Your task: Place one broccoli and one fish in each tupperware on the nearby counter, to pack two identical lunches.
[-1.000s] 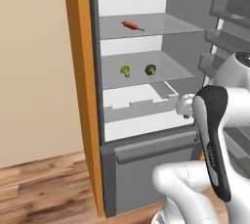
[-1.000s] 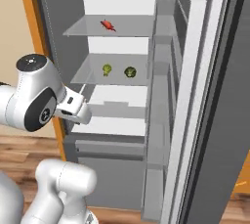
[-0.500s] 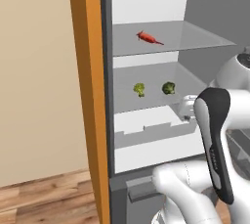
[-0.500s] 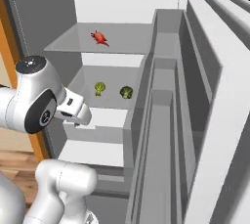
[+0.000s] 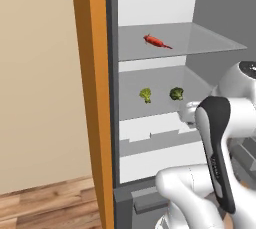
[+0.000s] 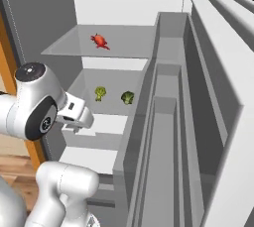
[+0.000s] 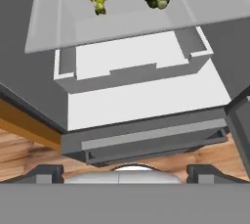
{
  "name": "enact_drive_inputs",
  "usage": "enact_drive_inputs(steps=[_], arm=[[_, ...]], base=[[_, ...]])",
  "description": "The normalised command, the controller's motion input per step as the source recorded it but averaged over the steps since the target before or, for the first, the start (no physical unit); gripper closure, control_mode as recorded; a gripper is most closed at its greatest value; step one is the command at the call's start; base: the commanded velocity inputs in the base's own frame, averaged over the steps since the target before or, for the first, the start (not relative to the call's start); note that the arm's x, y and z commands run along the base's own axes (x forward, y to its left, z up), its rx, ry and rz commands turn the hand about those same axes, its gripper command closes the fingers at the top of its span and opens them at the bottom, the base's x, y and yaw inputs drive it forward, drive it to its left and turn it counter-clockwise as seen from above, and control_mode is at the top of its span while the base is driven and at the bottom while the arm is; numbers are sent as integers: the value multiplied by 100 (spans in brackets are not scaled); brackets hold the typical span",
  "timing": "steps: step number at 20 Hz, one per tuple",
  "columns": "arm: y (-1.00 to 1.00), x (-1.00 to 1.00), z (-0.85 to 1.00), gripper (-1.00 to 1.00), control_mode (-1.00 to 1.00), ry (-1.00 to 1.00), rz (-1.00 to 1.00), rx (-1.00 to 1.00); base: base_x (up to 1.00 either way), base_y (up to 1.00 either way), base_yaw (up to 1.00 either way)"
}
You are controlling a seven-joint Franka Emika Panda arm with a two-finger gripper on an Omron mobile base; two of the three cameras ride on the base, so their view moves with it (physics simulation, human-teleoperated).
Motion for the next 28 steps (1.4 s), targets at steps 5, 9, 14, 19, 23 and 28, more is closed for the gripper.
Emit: enact_drive_inputs(steps=[5,9,14,19,23,28], arm=[[0,22,-37,-100,-100,-31,7,-4],[0,41,-4,-100,-100,-11,6,0],[3,54,-3,-100,-100,6,2,0],[9,60,-26,-100,-100,0,0,0],[6,60,-34,-100,-100,-1,0,0],[5,50,-28,-100,-100,-3,0,0]], base=[[0,0,0],[0,0,0],[0,0,0],[0,0,0],[0,0,0],[0,0,0]])
